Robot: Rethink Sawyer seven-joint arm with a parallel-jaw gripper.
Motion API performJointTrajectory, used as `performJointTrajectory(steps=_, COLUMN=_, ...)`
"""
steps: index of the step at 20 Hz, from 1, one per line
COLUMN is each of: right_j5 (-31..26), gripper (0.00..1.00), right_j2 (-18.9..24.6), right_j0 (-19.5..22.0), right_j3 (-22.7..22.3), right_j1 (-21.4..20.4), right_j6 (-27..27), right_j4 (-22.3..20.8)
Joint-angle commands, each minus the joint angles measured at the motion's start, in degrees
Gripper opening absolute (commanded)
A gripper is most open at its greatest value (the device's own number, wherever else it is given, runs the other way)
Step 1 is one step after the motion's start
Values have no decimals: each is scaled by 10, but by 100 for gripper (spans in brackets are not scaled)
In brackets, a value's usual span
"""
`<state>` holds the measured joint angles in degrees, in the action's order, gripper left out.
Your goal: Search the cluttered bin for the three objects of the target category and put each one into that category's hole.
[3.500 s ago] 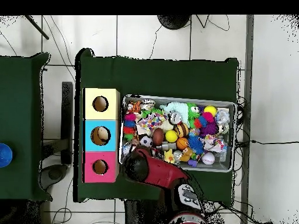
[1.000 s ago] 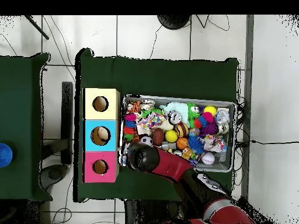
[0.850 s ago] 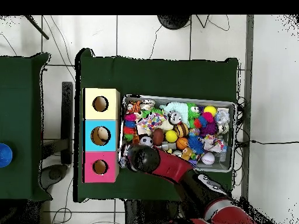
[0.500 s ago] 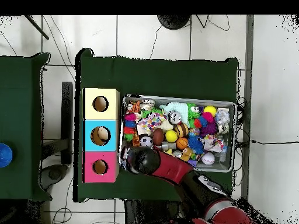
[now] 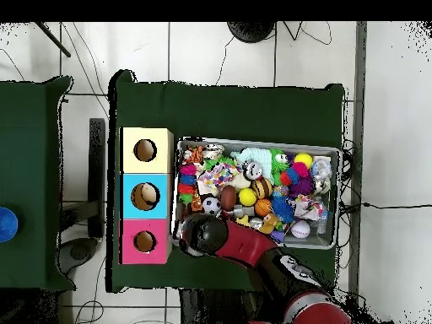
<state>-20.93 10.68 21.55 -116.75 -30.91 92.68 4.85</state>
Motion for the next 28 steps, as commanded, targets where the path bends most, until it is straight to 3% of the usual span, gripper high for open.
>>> performJointTrajectory(steps=1, right_j5=-122, gripper=100, right_j2=47, right_j0=-38, right_j3=63, right_j1=23, right_j6=61, right_j4=17)
performJointTrajectory(steps=3, right_j5=-68, gripper=100, right_j2=57, right_j0=-31, right_j3=63, right_j1=24, right_j6=55, right_j4=13)
performJointTrajectory(steps=5, right_j5=70, gripper=100, right_j2=57, right_j0=-35, right_j3=67, right_j1=7, right_j6=53, right_j4=-27)
performJointTrajectory(steps=7, right_j5=125, gripper=100, right_j2=2, right_j0=-84, right_j3=95, right_j1=-24, right_j6=70, right_j4=-57)
performJointTrajectory(steps=10, right_j5=88, gripper=100, right_j2=-70, right_j0=-150, right_j3=145, right_j1=-41, right_j6=93, right_j4=-57)
performJointTrajectory(steps=12, right_j5=71, gripper=100, right_j2=-80, right_j0=-161, right_j3=158, right_j1=-44, right_j6=98, right_j4=-50)
performJointTrajectory(steps=17, right_j5=122, gripper=100, right_j2=-117, right_j0=-194, right_j3=159, right_j1=-50, right_j6=116, right_j4=-47)
performJointTrajectory(steps=19, right_j5=109, gripper=100, right_j2=-139, right_j0=-211, right_j3=163, right_j1=-51, right_j6=123, right_j4=-42)
performJointTrajectory(steps=22, right_j5=74, gripper=100, right_j2=-152, right_j0=-218, right_j3=158, right_j1=-60, right_j6=120, right_j4=-32)
performJointTrajectory(steps=28, right_j5=-10, gripper=100, right_j2=-130, right_j0=-193, right_j3=133, right_j1=-70, right_j6=92, right_j4=-26)
